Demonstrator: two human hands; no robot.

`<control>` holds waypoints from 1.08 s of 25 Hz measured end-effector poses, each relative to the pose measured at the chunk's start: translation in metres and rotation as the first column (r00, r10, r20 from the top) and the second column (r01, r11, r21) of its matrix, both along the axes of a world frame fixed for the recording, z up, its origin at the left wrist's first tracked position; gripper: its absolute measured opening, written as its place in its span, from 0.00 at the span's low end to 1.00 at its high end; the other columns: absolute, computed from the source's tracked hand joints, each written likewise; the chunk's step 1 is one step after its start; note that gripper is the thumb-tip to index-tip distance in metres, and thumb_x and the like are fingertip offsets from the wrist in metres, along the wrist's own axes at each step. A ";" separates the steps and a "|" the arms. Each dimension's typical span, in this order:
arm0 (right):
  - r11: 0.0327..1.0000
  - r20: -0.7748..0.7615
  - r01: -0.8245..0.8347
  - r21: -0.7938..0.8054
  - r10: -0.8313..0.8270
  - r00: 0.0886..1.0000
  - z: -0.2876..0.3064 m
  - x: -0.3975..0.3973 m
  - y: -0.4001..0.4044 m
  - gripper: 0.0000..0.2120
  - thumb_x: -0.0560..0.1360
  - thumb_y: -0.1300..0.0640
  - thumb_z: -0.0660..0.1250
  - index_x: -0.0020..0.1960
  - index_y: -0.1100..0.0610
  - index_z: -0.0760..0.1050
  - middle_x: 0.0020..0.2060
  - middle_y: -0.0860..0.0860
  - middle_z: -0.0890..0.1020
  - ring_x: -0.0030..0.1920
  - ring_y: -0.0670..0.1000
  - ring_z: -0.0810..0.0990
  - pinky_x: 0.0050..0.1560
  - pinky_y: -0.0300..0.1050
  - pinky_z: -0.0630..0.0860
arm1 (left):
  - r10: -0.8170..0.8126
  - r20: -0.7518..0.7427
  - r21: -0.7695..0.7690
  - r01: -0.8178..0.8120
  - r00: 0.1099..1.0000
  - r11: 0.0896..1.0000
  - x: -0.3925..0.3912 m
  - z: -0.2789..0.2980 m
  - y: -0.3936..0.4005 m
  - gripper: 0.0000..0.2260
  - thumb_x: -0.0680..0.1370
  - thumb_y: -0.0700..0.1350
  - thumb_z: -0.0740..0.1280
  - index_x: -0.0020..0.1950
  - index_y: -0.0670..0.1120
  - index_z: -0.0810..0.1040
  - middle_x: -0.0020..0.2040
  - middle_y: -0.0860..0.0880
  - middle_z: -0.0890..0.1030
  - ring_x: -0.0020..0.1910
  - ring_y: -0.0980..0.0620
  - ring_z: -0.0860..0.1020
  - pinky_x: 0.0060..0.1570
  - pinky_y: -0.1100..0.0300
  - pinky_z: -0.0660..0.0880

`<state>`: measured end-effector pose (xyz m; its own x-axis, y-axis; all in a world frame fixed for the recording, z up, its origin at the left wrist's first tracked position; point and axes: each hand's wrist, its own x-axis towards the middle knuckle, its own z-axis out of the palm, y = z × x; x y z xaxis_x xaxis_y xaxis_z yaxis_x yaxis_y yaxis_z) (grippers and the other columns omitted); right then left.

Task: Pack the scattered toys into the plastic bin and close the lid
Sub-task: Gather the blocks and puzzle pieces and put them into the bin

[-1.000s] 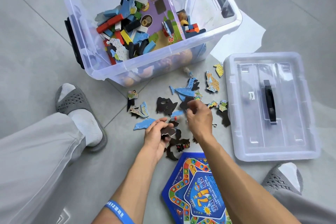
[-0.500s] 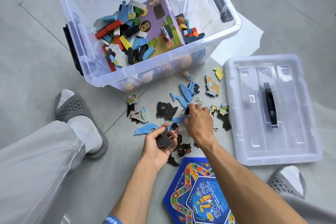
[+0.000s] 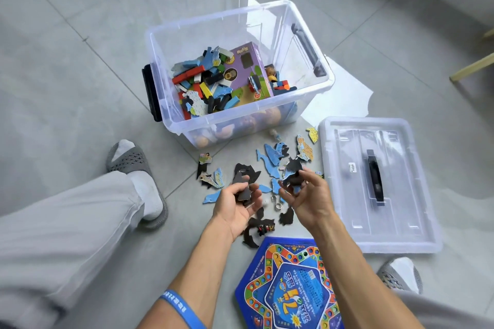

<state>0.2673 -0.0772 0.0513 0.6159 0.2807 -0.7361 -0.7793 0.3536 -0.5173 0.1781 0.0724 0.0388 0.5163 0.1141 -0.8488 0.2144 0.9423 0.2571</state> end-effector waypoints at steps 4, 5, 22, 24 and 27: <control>0.987 -0.104 -0.074 -0.142 0.060 0.993 0.029 -0.025 0.001 0.03 0.76 0.64 0.63 0.49 0.62 0.75 0.44 0.59 0.78 0.44 0.58 0.80 0.39 0.50 0.83 | -0.104 -0.080 0.090 0.111 0.991 0.990 -0.007 0.035 -0.002 0.07 0.76 0.39 0.63 0.53 0.40 0.75 0.40 0.42 0.80 0.34 0.49 0.78 0.33 0.59 0.76; 0.984 -0.115 -0.094 -0.149 0.077 0.990 0.041 -0.023 0.010 0.04 0.77 0.65 0.62 0.50 0.63 0.74 0.46 0.60 0.77 0.43 0.58 0.80 0.40 0.51 0.83 | -0.116 -0.071 0.104 0.123 0.991 0.987 -0.002 0.051 0.002 0.05 0.77 0.40 0.63 0.51 0.41 0.76 0.39 0.42 0.80 0.34 0.49 0.77 0.34 0.59 0.74; 0.889 -0.021 -0.174 -0.424 0.183 0.983 0.107 -0.051 -0.016 0.19 0.79 0.57 0.63 0.66 0.67 0.72 0.46 0.62 0.78 0.48 0.63 0.80 0.49 0.49 0.79 | -0.593 -0.408 0.509 0.712 0.695 0.484 -0.034 0.083 -0.005 0.10 0.80 0.52 0.62 0.52 0.47 0.76 0.52 0.45 0.75 0.48 0.48 0.74 0.48 0.55 0.71; 0.870 -0.006 -0.166 -0.465 0.184 0.983 0.106 -0.059 -0.036 0.14 0.79 0.57 0.63 0.61 0.65 0.76 0.43 0.58 0.82 0.49 0.62 0.83 0.49 0.50 0.81 | -0.606 -0.382 0.548 0.699 0.697 0.459 -0.035 0.081 -0.007 0.09 0.80 0.52 0.62 0.52 0.49 0.76 0.50 0.47 0.76 0.45 0.49 0.74 0.45 0.56 0.71; 0.851 0.019 -0.162 -0.500 0.197 0.980 0.103 -0.059 -0.050 0.11 0.79 0.57 0.64 0.57 0.63 0.78 0.41 0.55 0.82 0.53 0.62 0.83 0.57 0.55 0.79 | -0.563 -0.338 0.610 0.631 0.754 0.479 -0.029 0.085 -0.006 0.08 0.80 0.49 0.62 0.54 0.48 0.77 0.49 0.47 0.78 0.42 0.50 0.75 0.37 0.58 0.70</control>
<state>0.2079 -0.1268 0.1546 0.6425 0.0021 -0.7662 -0.7619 -0.1043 -0.6392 0.1490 0.0662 0.1237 0.6153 0.3356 -0.7133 0.7097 0.1580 0.6866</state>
